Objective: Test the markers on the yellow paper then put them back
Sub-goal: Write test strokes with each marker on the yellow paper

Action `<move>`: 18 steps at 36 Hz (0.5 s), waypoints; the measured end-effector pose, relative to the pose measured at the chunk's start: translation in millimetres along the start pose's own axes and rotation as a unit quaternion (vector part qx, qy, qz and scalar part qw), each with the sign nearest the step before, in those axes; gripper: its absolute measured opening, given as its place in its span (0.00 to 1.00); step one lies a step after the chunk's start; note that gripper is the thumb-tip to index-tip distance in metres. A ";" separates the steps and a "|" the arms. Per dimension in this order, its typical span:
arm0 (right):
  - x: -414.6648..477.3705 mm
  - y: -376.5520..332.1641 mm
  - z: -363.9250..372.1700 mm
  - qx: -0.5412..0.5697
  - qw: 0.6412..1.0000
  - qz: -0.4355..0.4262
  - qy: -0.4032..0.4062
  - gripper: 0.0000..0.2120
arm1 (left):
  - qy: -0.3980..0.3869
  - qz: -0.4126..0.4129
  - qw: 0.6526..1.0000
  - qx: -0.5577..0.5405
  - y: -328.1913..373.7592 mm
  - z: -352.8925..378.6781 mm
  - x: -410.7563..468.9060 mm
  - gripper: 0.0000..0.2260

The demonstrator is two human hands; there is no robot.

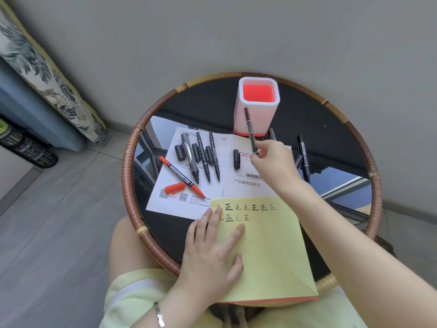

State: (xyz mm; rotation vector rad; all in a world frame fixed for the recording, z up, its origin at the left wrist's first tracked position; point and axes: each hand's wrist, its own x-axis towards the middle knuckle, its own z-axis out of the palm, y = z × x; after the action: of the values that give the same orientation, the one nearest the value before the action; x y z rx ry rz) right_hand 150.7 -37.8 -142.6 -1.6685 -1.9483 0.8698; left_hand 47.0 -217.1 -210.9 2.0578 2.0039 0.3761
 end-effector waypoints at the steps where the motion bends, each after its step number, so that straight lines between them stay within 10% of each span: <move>1: -6.1 1.3 -4.3 0.021 1.000 -0.008 0.010 0.06 | 0.002 0.001 1.000 -0.001 0.0 0.1 0.2 0.21; 18: -103.2 61.3 -16.6 0.293 0.949 0.068 0.095 0.07 | 0.025 -0.007 0.999 0.031 18.9 3.2 9.5 0.19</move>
State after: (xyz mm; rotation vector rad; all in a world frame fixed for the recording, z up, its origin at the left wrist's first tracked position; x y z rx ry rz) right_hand 224.5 -131.0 -165.9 -1.4628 -1.2839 1.1530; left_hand 66.1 -208.1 -207.1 2.0886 2.0823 0.3705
